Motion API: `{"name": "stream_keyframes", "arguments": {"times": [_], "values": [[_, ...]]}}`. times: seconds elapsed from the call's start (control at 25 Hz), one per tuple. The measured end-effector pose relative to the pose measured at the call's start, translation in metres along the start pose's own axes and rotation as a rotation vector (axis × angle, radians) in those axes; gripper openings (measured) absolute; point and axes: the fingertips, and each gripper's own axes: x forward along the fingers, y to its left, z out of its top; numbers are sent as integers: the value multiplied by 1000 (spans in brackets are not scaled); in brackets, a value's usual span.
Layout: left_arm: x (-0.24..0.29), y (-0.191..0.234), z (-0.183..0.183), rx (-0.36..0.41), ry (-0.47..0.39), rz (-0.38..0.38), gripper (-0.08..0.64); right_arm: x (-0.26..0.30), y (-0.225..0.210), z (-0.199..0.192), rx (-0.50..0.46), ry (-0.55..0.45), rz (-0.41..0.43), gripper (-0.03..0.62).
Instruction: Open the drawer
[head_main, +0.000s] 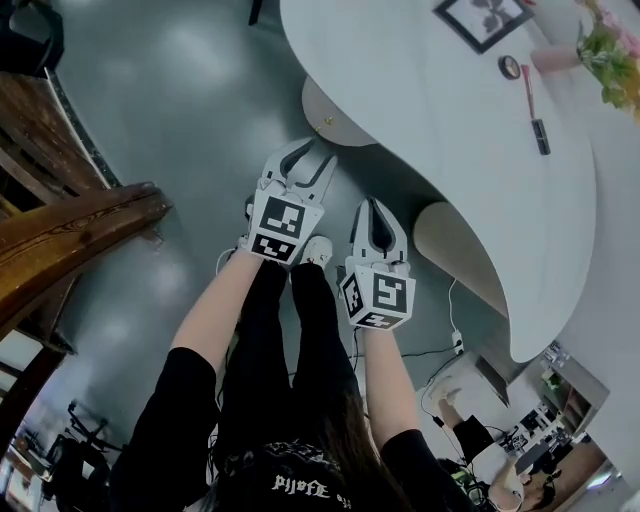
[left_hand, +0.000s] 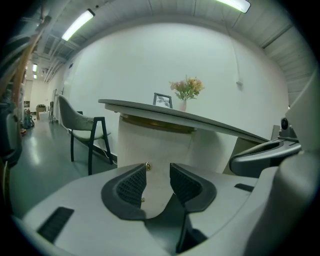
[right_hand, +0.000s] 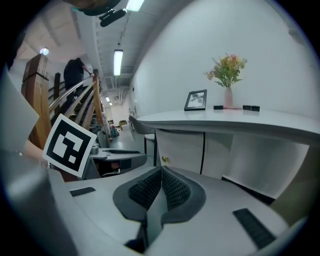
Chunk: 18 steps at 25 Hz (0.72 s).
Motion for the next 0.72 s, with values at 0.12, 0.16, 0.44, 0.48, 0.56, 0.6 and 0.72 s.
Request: {"name": "stream_keyframes", "arguments": {"times": [0.12, 0.16, 0.44, 0.48, 0.56, 0.6, 0.72], "values": [[14, 6, -6, 23, -7, -2, 146, 9, -2, -10, 16, 5, -12, 28], [18, 6, -10, 26, -4, -4, 146, 12, -2, -14, 19, 8, -11, 28], [40, 5, -30, -5, -3, 1, 161, 35, -1, -17, 23, -6, 8, 28], [43, 6, -30, -5, -7, 5, 164, 38, -1, -18, 22, -9, 10, 28], [51, 9, -33, 13, -4, 9, 167, 43, -2, -19, 19, -11, 16, 28], [55, 11, -35, 23, 4, 11, 170, 45, -4, -20, 19, -10, 17, 28], [69, 20, -39, 22, 23, 12, 187, 50, -9, -27, 15, 5, 22, 28]]}}
